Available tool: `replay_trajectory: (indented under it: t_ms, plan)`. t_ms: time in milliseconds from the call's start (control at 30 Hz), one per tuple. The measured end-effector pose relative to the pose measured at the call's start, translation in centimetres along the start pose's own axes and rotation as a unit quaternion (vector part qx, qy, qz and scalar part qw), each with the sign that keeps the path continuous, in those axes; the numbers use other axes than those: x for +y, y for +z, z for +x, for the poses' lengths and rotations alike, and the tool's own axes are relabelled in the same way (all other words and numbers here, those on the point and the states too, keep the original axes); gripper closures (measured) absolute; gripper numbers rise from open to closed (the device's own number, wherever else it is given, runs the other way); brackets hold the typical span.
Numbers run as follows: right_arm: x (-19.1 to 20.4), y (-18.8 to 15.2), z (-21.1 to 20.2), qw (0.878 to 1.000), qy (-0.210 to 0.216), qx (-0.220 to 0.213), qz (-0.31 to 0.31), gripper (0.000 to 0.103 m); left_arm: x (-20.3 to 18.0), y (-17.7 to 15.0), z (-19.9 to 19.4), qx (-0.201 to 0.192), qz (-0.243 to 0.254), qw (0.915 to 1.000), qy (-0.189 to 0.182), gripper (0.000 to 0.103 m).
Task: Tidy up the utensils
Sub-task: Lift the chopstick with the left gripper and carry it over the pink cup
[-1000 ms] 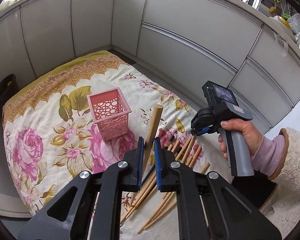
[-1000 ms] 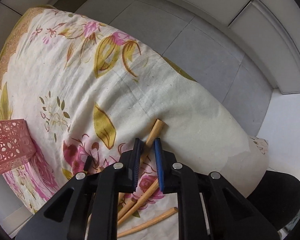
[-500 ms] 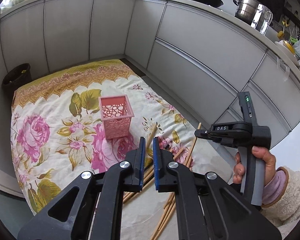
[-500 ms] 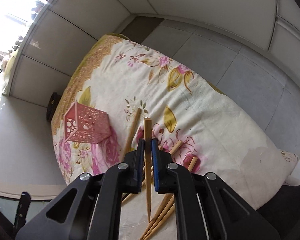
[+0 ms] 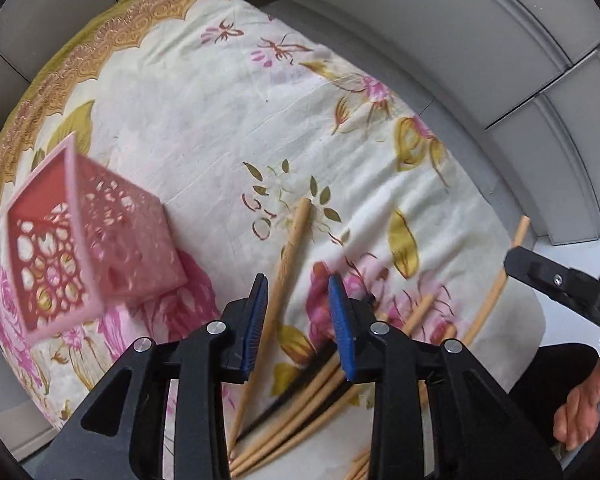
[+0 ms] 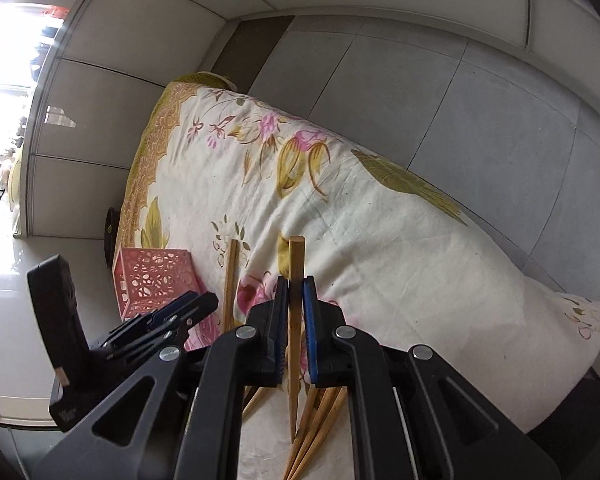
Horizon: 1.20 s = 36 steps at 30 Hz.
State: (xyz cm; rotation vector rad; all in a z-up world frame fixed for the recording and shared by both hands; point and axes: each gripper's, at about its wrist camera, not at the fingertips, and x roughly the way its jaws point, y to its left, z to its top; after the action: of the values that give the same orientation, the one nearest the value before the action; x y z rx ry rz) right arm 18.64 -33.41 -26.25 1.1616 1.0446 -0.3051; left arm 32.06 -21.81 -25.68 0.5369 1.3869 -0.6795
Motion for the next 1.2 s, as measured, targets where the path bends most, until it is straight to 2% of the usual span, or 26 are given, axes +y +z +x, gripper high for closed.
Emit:
replay_trajectory:
  t_ms: [100, 200, 267, 300, 367, 433, 567, 633, 733, 767, 867, 1033, 1200]
  plan:
    - [-0.6, 0.9, 1.6, 1.0, 0.002, 0.019, 0.01, 0.095, 0.1, 1.5, 2.3, 0.027, 0.011, 0.9995, 0.009, 0.073]
    - [-0.6, 1.4, 2.6, 0.999, 0.006, 0.031, 0.011, 0.095, -0.1, 1.7, 3.2, 0.029, 0.026, 0.9992, 0.011, 0.073]
    - [-0.4, 1.5, 2.7, 0.999, 0.009, 0.032, 0.009, 0.095, -0.4, 1.4, 3.1, 0.024, 0.038, 0.9988, 0.019, 0.092]
    - [-0.3, 1.5, 2.6, 0.999, 0.01, 0.032, 0.008, 0.095, -0.6, 1.1, 3.1, 0.021, 0.044, 0.9986, 0.02, 0.095]
    - [0.0, 1.2, 2.2, 0.999, 0.014, 0.029, 0.001, 0.095, -1.0, 0.2, 2.7, 0.002, 0.054, 0.998, 0.033, 0.096]
    - [0.4, 0.8, 1.6, 0.999, 0.019, 0.026, -0.008, 0.095, -1.0, -1.2, 1.7, -0.025, 0.042, 0.9984, 0.03, 0.096]
    - [2.3, -0.9, -0.6, 0.998, 0.028, 0.01, -0.047, 0.095, -0.2, -5.6, -3.9, -0.113, 0.009, 0.9936, 0.009, 0.096]
    - [3.5, -2.3, -2.2, 0.997, 0.035, -0.004, -0.075, 0.095, 0.3, -8.3, -7.3, -0.16, -0.011, 0.9871, 0.005, 0.097]
    - [5.3, -4.8, -4.8, 0.991, 0.047, -0.025, -0.121, 0.095, 1.0, -12.3, -12.2, -0.227, -0.039, 0.9731, 0.0, 0.097]
    - [5.8, -5.7, -5.7, 0.989, 0.051, -0.032, -0.137, 0.095, 0.9, -12.3, -13.6, -0.245, -0.048, 0.9683, 0.0, 0.097]
    - [7.5, -8.5, -8.2, 0.98, 0.059, -0.051, -0.182, 0.095, 0.5, -15.5, -16.8, -0.293, -0.067, 0.9537, 0.003, 0.097]
    - [9.6, -11.8, -11.7, 0.967, 0.072, -0.075, -0.234, 0.095, 0.3, -18.6, -19.8, -0.344, -0.088, 0.9349, 0.01, 0.097]
    - [11.3, -13.1, -14.3, 0.957, 0.081, -0.095, -0.26, 0.095, 0.4, -20.2, -22.8, -0.381, -0.101, 0.9189, 0.023, 0.097]
